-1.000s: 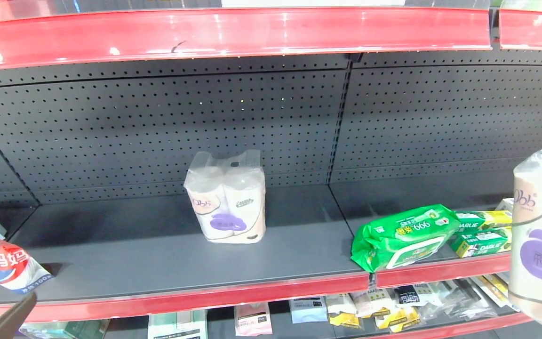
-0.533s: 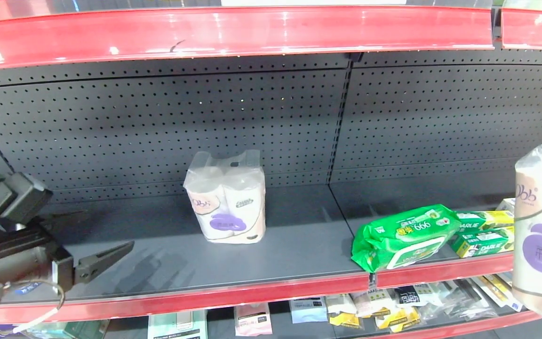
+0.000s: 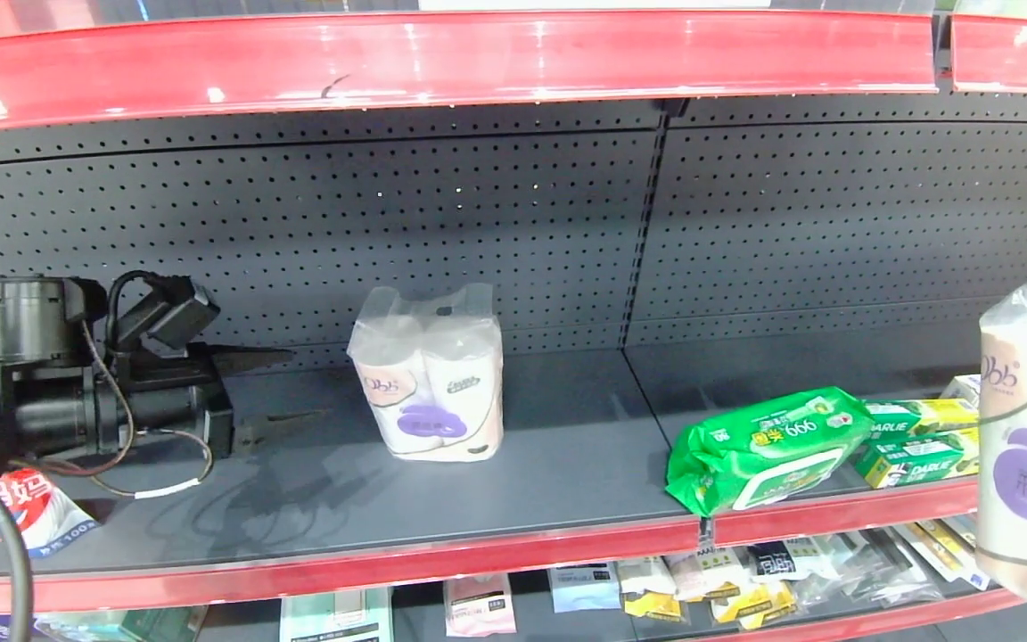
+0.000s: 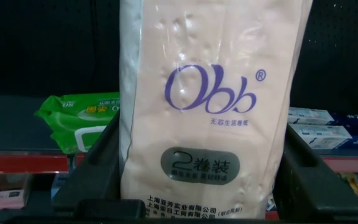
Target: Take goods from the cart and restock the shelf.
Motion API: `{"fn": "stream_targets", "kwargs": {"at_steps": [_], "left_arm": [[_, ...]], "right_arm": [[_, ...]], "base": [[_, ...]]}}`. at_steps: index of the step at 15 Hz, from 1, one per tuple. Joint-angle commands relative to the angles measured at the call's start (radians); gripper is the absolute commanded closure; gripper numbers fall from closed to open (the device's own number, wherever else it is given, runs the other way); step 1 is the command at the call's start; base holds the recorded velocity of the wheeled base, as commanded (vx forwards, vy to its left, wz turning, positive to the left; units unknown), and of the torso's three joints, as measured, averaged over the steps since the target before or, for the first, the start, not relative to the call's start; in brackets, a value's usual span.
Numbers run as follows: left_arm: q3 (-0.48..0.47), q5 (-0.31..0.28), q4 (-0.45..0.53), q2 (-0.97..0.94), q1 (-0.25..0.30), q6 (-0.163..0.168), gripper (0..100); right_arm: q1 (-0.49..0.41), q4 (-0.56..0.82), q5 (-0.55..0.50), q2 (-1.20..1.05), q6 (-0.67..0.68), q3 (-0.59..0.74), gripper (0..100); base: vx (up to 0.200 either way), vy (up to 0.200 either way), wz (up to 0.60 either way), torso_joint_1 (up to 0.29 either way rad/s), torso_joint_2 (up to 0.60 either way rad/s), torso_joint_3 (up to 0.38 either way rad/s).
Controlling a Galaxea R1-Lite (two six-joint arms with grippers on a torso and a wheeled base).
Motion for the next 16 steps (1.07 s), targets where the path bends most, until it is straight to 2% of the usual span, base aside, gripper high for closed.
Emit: {"fn": "stream_targets", "kwargs": {"at_steps": [1,3,9,11,13,16], "left_arm": [[-0.058,-0.008,-0.001,0.088,-0.014,0.023,0],[-0.109,-0.061,0.001,0.14,-0.011,0.093,0],[-0.201,-0.128,-0.004,0.224,-0.011,0.107,0],[-0.224,-0.137,-0.007,0.261,-0.014,0.126,0],[-0.23,-0.168,-0.007,0.285,-0.014,0.158,0],[-0.242,-0.191,-0.007,0.305,-0.026,0.161,0]], "right_arm": [[0.0,0.0,0.0,0.002,0.0,0.004,100],[0.0,0.007,-0.002,0.004,0.0,0.008,100],[0.0,0.026,-0.017,0.005,-0.002,-0.001,100],[0.0,0.026,-0.022,0.013,-0.002,-0.005,100],[0.0,0.026,-0.022,0.019,-0.002,-0.013,100],[0.0,0.026,-0.022,0.027,-0.003,-0.016,100]], "base": [[0.0,0.0,0.0,0.0,0.0,0.0],[0.0,0.0,0.0,0.0,0.0,0.0],[0.0,0.0,0.0,0.0,0.0,0.0],[0.0,0.0,0.0,0.0,0.0,0.0],[0.0,0.0,0.0,0.0,0.0,0.0],[0.0,0.0,0.0,0.0,0.0,0.0]]}}
